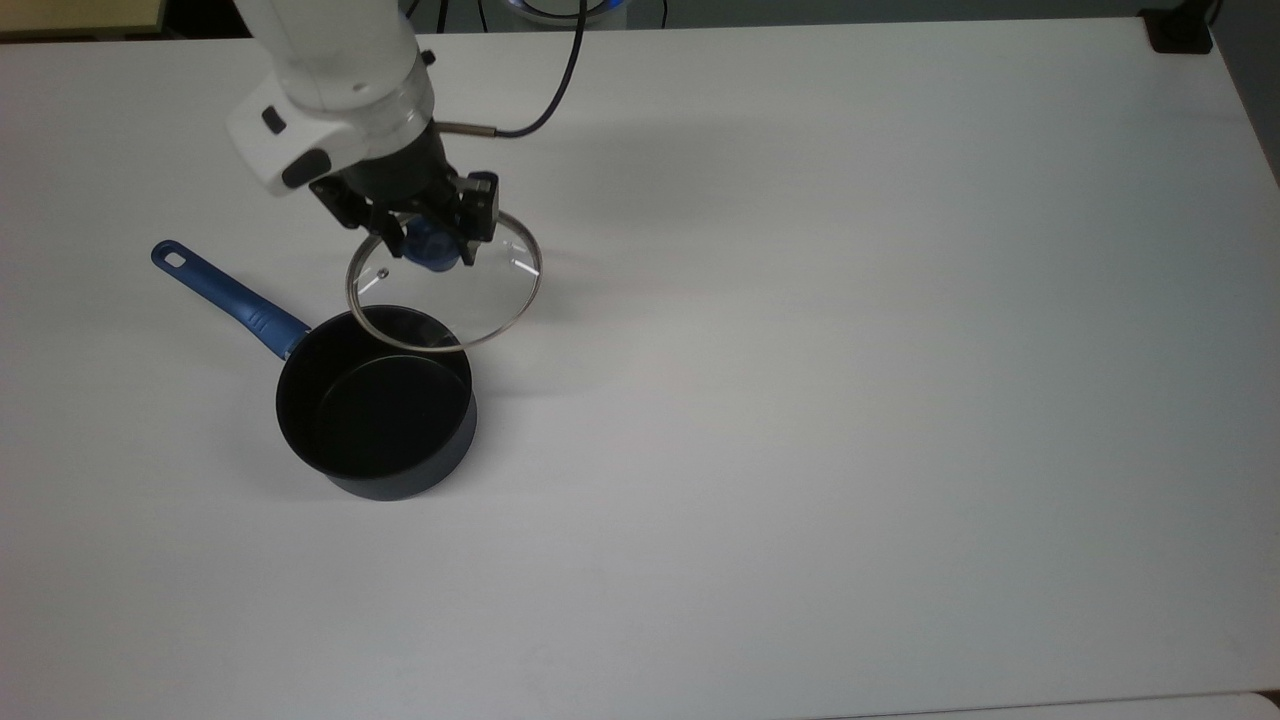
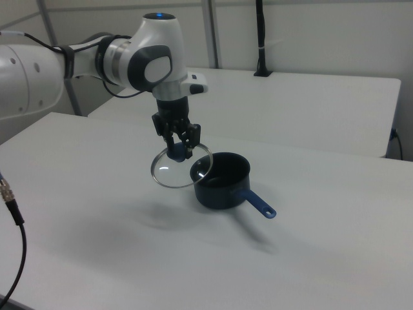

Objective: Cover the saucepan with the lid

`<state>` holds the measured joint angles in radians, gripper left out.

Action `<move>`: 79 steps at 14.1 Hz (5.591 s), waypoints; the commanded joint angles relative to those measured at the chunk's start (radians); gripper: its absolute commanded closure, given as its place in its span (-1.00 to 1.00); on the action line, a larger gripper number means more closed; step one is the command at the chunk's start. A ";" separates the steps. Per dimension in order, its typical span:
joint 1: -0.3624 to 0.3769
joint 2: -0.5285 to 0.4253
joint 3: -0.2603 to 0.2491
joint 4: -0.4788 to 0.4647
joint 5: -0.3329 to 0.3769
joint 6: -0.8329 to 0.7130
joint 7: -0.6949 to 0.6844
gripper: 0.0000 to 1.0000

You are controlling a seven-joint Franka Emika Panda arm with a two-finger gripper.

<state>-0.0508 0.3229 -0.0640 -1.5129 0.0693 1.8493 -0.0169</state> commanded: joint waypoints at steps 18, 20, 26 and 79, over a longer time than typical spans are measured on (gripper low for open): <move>-0.029 0.153 -0.016 0.109 0.024 0.215 0.064 0.15; -0.029 0.159 -0.016 0.122 0.023 0.215 0.066 0.15; -0.029 0.179 -0.016 0.140 0.023 0.217 0.071 0.15; -0.041 0.226 -0.079 0.151 0.023 0.280 -0.020 -0.49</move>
<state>-0.1000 0.5472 -0.1230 -1.3790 0.0695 2.1330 0.0000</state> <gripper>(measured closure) 0.388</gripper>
